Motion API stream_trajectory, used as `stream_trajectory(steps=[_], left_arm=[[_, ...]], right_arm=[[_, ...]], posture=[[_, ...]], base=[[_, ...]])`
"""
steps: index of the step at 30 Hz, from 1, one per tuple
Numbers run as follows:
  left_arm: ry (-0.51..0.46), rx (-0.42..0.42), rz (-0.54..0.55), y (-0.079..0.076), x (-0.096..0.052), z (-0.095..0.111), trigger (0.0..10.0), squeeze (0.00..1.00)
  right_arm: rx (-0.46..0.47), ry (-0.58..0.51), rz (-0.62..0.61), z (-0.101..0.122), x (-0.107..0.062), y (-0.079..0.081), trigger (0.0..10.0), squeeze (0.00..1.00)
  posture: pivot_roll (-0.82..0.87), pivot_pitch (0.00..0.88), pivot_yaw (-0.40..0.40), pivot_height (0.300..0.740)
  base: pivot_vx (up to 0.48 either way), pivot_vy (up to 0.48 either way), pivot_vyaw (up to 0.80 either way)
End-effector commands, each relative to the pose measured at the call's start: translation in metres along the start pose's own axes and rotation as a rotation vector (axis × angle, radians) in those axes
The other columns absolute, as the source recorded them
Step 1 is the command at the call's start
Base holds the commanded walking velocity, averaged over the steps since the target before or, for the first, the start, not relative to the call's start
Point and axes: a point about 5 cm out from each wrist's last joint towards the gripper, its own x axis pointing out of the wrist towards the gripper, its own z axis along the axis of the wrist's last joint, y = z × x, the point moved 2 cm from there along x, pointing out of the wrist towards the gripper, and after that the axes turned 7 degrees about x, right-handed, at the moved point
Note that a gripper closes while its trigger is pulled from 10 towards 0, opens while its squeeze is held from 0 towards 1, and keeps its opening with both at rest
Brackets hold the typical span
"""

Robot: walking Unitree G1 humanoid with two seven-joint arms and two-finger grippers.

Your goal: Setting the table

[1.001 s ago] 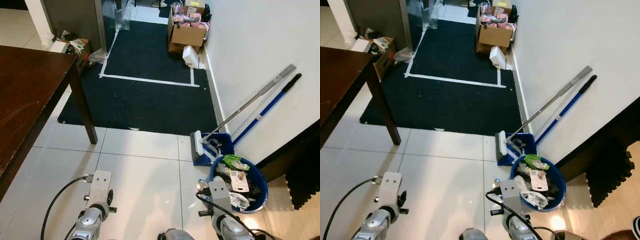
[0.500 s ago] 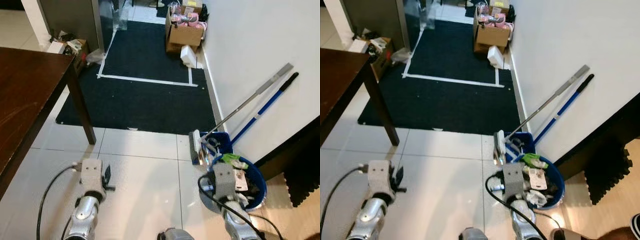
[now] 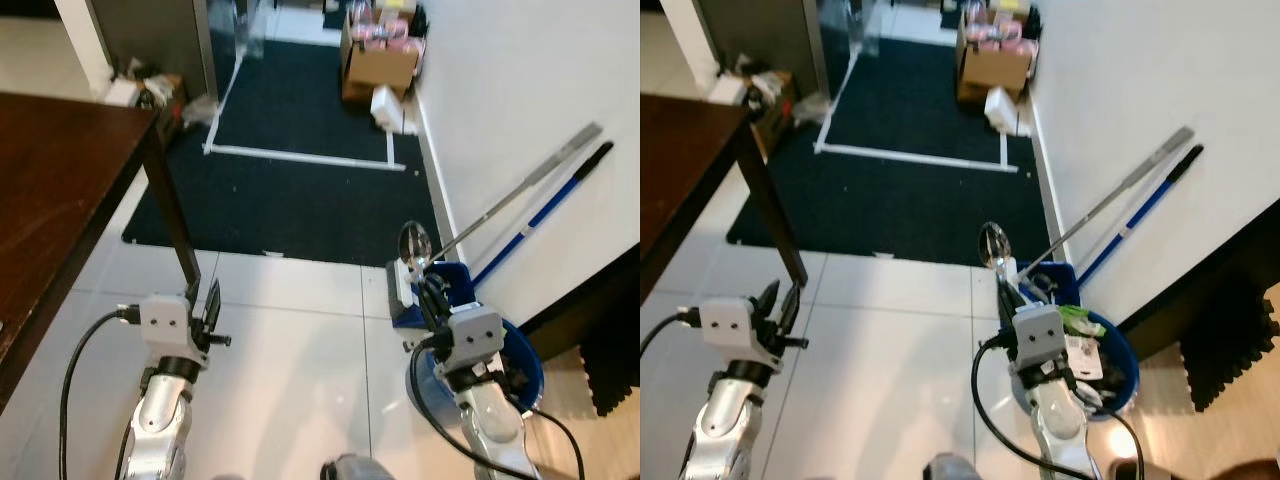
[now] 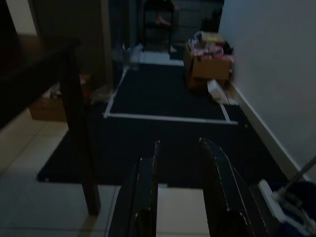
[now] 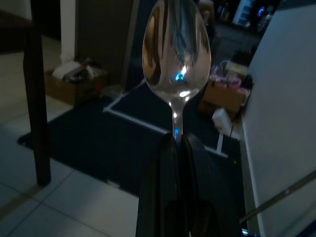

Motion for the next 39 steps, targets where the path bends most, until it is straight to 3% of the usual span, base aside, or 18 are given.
stream_trajectory(steps=[1, 16, 22, 25, 27, 34, 39], left_arm=[[-0.002, -0.009, 0.004, 0.000, -0.002, 0.004, 10.0, 0.00], [-0.044, -0.022, -0.001, -0.005, 0.001, 0.026, 10.0, 0.00], [-0.028, -0.043, 0.007, -0.005, 0.001, 0.029, 10.0, 0.00], [0.021, 0.014, -0.044, -0.009, 0.001, 0.022, 10.0, 0.00], [0.037, 0.037, -0.061, -0.010, 0.000, 0.019, 10.0, 0.00], [0.069, 0.031, -0.055, -0.008, 0.000, 0.017, 10.0, 0.00], [0.101, 0.017, -0.064, -0.007, -0.001, 0.013, 10.0, 0.00]], right_arm=[[0.016, -0.019, -0.009, 0.008, 0.000, 0.000, 10.0, 0.00], [0.035, -0.021, -0.044, 0.018, -0.001, 0.000, 10.0, 0.00], [0.127, -0.002, -0.116, 0.019, -0.001, -0.006, 10.0, 0.00], [0.216, 0.127, -0.199, 0.001, -0.002, -0.013, 10.0, 0.00], [0.212, 0.187, -0.220, -0.007, -0.003, -0.015, 10.0, 0.00], [0.260, 0.265, -0.269, -0.015, -0.004, -0.020, 10.0, 0.00], [0.243, 0.272, -0.254, -0.013, -0.002, -0.020, 10.0, 0.00]], posture=[[0.04, 0.056, -0.029, 0.740], [0.04, 0.052, -0.031, 0.740], [0.04, 0.054, -0.032, 0.740], [0.04, 0.057, -0.031, 0.740], [0.04, 0.057, -0.031, 0.740], [0.04, 0.057, -0.028, 0.740], [0.04, 0.050, -0.028, 0.740]], base=[[0.000, 0.000, 0.00], [0.000, 0.000, 0.00], [0.000, 0.000, 0.00], [0.000, 0.000, 0.00], [0.000, 0.000, 0.00], [0.000, 0.000, 0.00], [0.000, 0.000, 0.00]])
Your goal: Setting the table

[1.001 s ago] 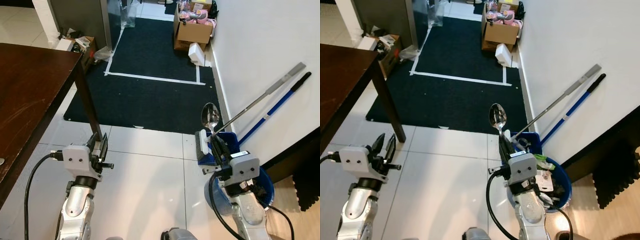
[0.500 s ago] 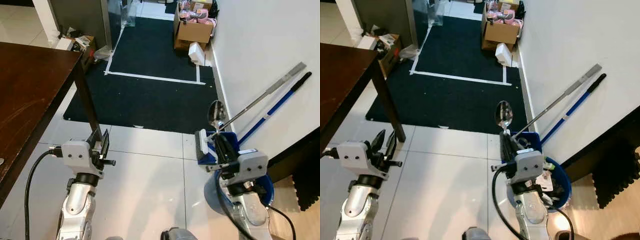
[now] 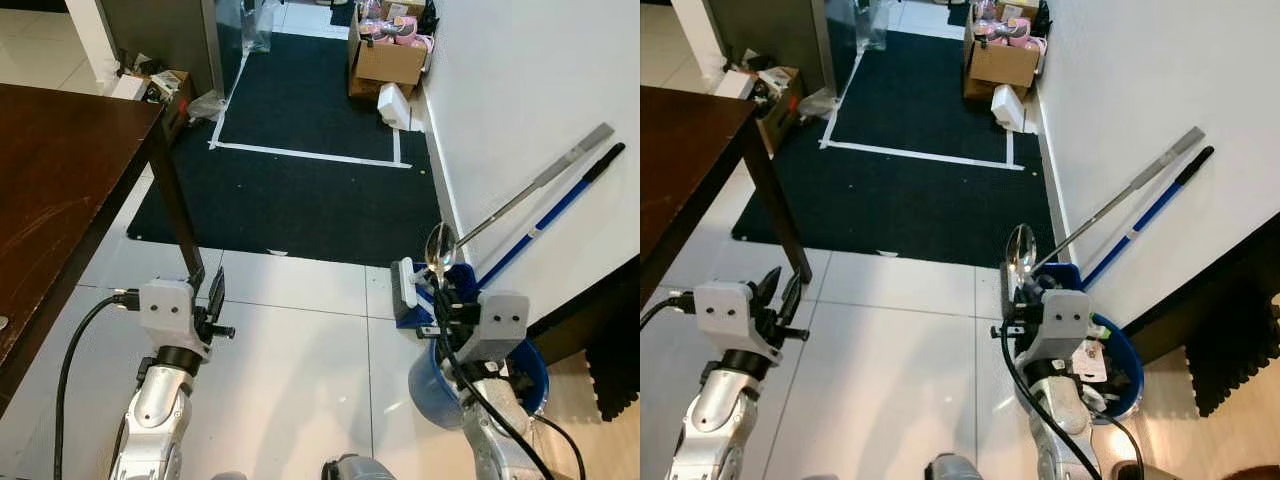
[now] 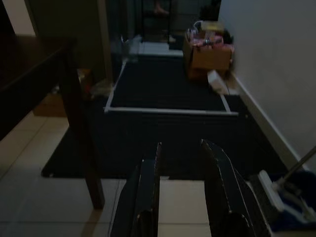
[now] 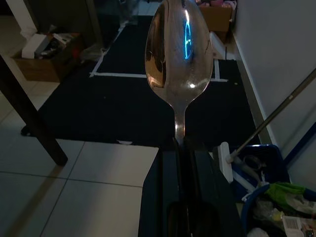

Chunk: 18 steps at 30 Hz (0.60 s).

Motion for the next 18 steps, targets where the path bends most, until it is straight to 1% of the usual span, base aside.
stream_trajectory(steps=[1, 3, 6, 9, 14, 18], left_arm=[[0.031, -0.003, -0.017, -0.002, -0.004, -0.006, 10.0, 0.00], [0.058, -0.006, -0.032, -0.002, -0.005, -0.009, 10.0, 0.00], [0.098, -0.041, -0.049, -0.003, -0.007, -0.017, 10.0, 0.00], [0.126, -0.028, -0.056, -0.002, -0.010, -0.023, 10.0, 0.00], [0.131, -0.033, -0.052, -0.002, -0.010, -0.023, 10.0, 0.00], [0.182, -0.016, -0.049, -0.003, -0.008, -0.030, 10.0, 0.00]], right_arm=[[-0.003, -0.002, -0.017, 0.002, -0.001, -0.005, 10.0, 0.00], [-0.012, 0.005, -0.010, 0.003, -0.001, -0.005, 10.0, 0.00], [-0.014, 0.011, -0.008, 0.004, 0.000, -0.004, 10.0, 0.00], [-0.023, 0.015, -0.002, 0.004, 0.000, -0.003, 10.0, 0.00], [-0.023, 0.020, -0.003, 0.005, 0.000, -0.003, 10.0, 0.00], [-0.025, 0.029, -0.007, 0.003, -0.001, -0.004, 10.0, 0.00]], posture=[[0.04, 0.050, -0.028, 0.740], [0.04, 0.050, -0.028, 0.740], [0.04, 0.046, -0.030, 0.740], [0.04, 0.043, -0.029, 0.740], [0.04, 0.043, -0.029, 0.740], [0.03, 0.036, -0.029, 0.740]], base=[[0.000, 0.000, 0.00], [0.000, 0.000, 0.00], [0.000, 0.000, 0.00], [0.000, 0.000, 0.00], [0.000, 0.000, 0.00], [0.000, 0.000, 0.00]])
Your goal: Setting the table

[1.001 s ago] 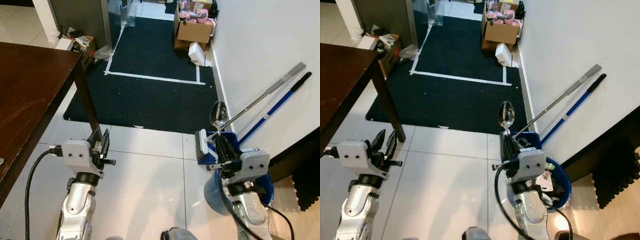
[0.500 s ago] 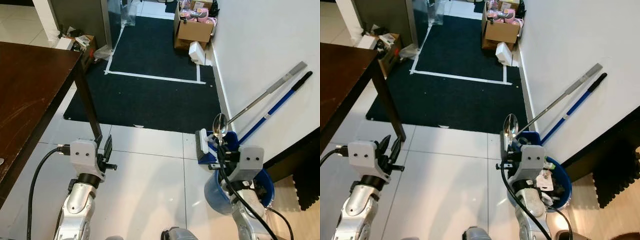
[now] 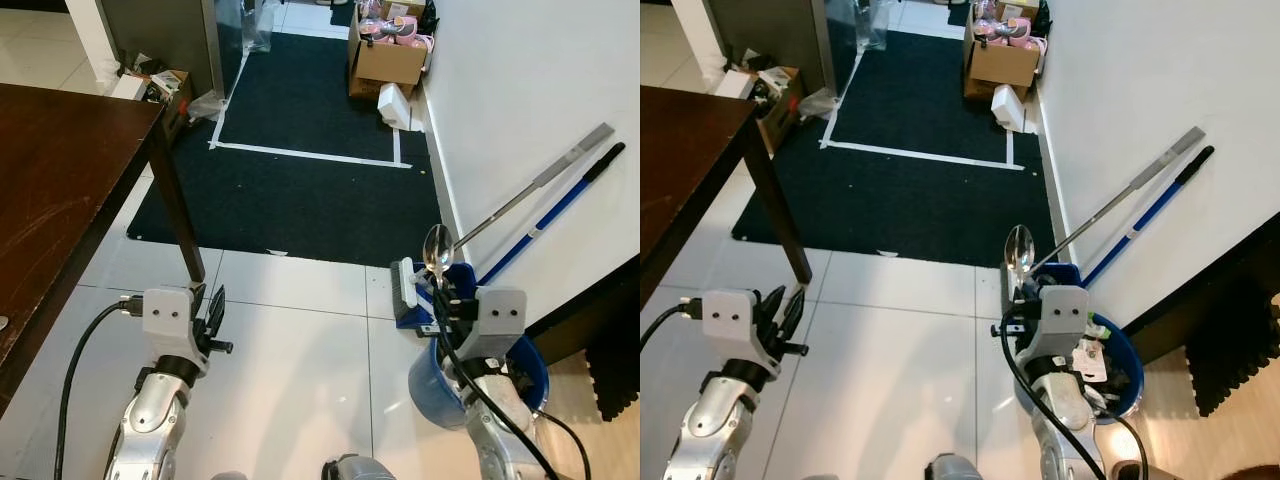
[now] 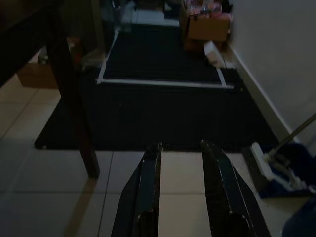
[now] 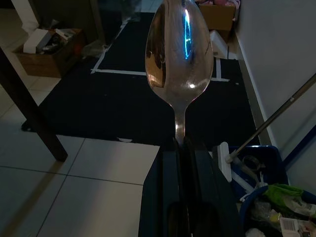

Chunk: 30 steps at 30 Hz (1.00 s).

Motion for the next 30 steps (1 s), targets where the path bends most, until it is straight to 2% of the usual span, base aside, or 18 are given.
stream_trajectory(steps=[1, 2, 4, 5, 6, 9, 10, 11, 12, 13, 16, 19, 22, 25, 27, 28, 29, 30], left_arm=[[0.053, 0.008, -0.009, -0.003, 0.000, -0.010, 10.0, 0.00], [0.076, 0.009, -0.007, -0.002, 0.000, -0.013, 10.0, 0.00], [0.137, 0.013, 0.011, 0.000, 0.003, -0.028, 10.0, 0.00], [0.195, -0.016, 0.039, 0.002, 0.004, -0.041, 10.0, 0.00], [0.195, -0.016, 0.039, 0.002, 0.004, -0.041, 10.0, 0.00], [0.354, -0.103, 0.122, 0.007, 0.001, -0.081, 10.0, 0.00], [0.354, -0.103, 0.122, 0.007, 0.001, -0.081, 10.0, 0.00], [0.402, -0.127, 0.144, 0.007, -0.002, -0.092, 10.0, 0.00], [0.456, -0.109, 0.112, 0.001, -0.006, -0.103, 10.0, 0.00], [0.456, -0.109, 0.112, 0.001, -0.006, -0.103, 10.0, 0.00], [0.528, -0.075, 0.054, -0.011, -0.008, -0.114, 10.0, 0.00], [0.531, -0.091, 0.053, -0.014, -0.006, -0.114, 10.0, 0.00], [0.521, -0.050, -0.005, -0.024, -0.005, -0.114, 10.0, 0.00], [0.510, -0.041, -0.015, -0.025, -0.005, -0.114, 10.0, 0.00], [0.399, -0.023, -0.054, -0.026, 0.001, -0.100, 10.0, 0.00], [0.323, -0.024, -0.057, -0.022, 0.001, -0.091, 10.0, 0.00], [0.323, -0.024, -0.057, -0.022, 0.001, -0.091, 10.0, 0.00], [0.272, -0.023, -0.058, -0.019, 0.000, -0.084, 10.0, 0.00]], right_arm=[[-0.006, 0.019, -0.017, -0.002, -0.002, -0.005, 10.0, 0.00], [-0.005, 0.031, -0.015, -0.004, -0.002, -0.005, 10.0, 0.00], [-0.008, 0.151, -0.006, -0.026, 0.000, -0.005, 10.0, 0.00], [-0.009, 0.201, -0.005, -0.039, 0.001, -0.006, 10.0, 0.00], [-0.009, 0.201, -0.005, -0.039, 0.001, -0.006, 10.0, 0.00], [-0.021, 0.322, -0.039, -0.074, 0.004, -0.012, 10.0, 0.00], [-0.021, 0.322, -0.039, -0.074, 0.004, -0.012, 10.0, 0.00], [-0.019, 0.374, -0.073, -0.088, 0.004, -0.015, 10.0, 0.00], [-0.041, 0.442, -0.097, -0.102, 0.002, -0.017, 10.0, 0.00], [-0.041, 0.442, -0.097, -0.102, 0.002, -0.017, 10.0, 0.00], [-0.065, 0.545, -0.105, -0.121, -0.002, -0.014, 10.0, 0.00], [-0.085, 0.584, -0.093, -0.127, -0.005, -0.011, 10.0, 0.00], [-0.133, 0.620, -0.056, -0.134, -0.010, -0.008, 10.0, 0.00], [-0.138, 0.616, -0.053, -0.135, -0.010, -0.007, 10.0, 0.00], [-0.136, 0.550, -0.071, -0.126, -0.006, -0.011, 10.0, 0.00], [-0.119, 0.472, -0.064, -0.115, -0.002, -0.012, 10.0, 0.00], [-0.119, 0.472, -0.064, -0.115, -0.002, -0.012, 10.0, 0.00], [-0.108, 0.417, -0.057, -0.107, 0.000, -0.012, 10.0, 0.00]], posture=[[0.03, 0.035, -0.029, 0.740], [0.03, 0.035, -0.029, 0.740], [0.03, 0.037, -0.033, 0.740], [0.03, 0.037, -0.033, 0.740], [0.03, 0.037, -0.033, 0.740], [0.03, 0.038, -0.032, 0.740], [0.03, 0.038, -0.032, 0.740], [0.03, 0.040, -0.032, 0.740], [0.03, 0.038, -0.033, 0.740], [0.03, 0.038, -0.033, 0.740], [0.04, 0.040, -0.038, 0.740], [0.04, 0.042, -0.041, 0.740], [0.05, 0.044, -0.050, 0.740], [0.05, 0.044, -0.050, 0.740], [0.06, 0.046, -0.058, 0.740], [0.06, 0.047, -0.055, 0.740], [0.06, 0.047, -0.055, 0.740], [0.06, 0.047, -0.055, 0.740]], base=[[0.000, 0.000, 0.00], [0.000, 0.000, 0.00], [0.000, 0.000, 0.00], [0.000, 0.000, 0.00], [0.000, 0.000, 0.00], [0.000, 0.000, 0.00], [0.000, 0.000, 0.00], [0.000, 0.000, 0.00], [0.000, 0.000, 0.00], [0.000, 0.000, 0.00], [0.000, 0.000, 0.00], [0.000, 0.000, 0.00], [0.000, 0.000, 0.00], [0.000, 0.000, 0.00], [0.000, 0.000, 0.00], [0.000, 0.000, 0.00], [0.000, 0.000, 0.00], [0.000, 0.000, 0.00]])
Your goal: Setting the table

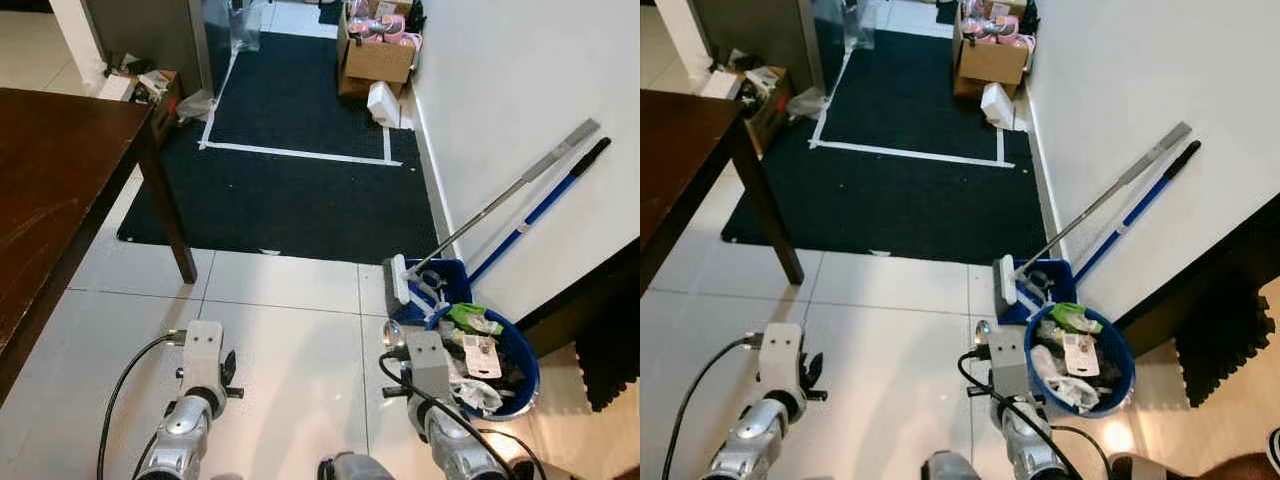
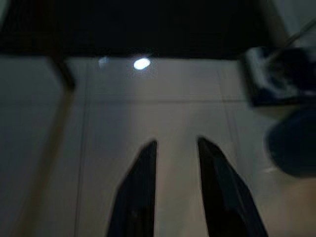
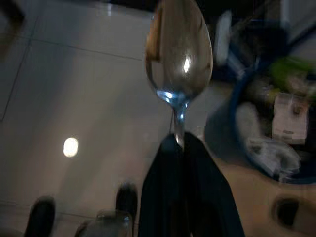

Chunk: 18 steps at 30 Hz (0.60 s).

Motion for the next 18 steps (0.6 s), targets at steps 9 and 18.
stream_trajectory(steps=[9, 18], left_arm=[[-0.237, 0.029, 0.065, 0.022, -0.045, 0.029, 10.0, 0.00], [-0.242, 0.068, 0.076, 0.020, -0.037, 0.028, 10.0, 0.00]], right_arm=[[-0.010, -0.296, 0.057, 0.045, -0.044, -0.012, 10.0, 0.00], [0.008, -0.268, 0.048, 0.030, -0.038, -0.013, 10.0, 0.00]], posture=[[0.04, 0.047, -0.025, 0.740], [0.05, 0.048, -0.042, 0.740]], base=[[0.000, 0.000, 0.00], [0.000, 0.000, 0.00]])
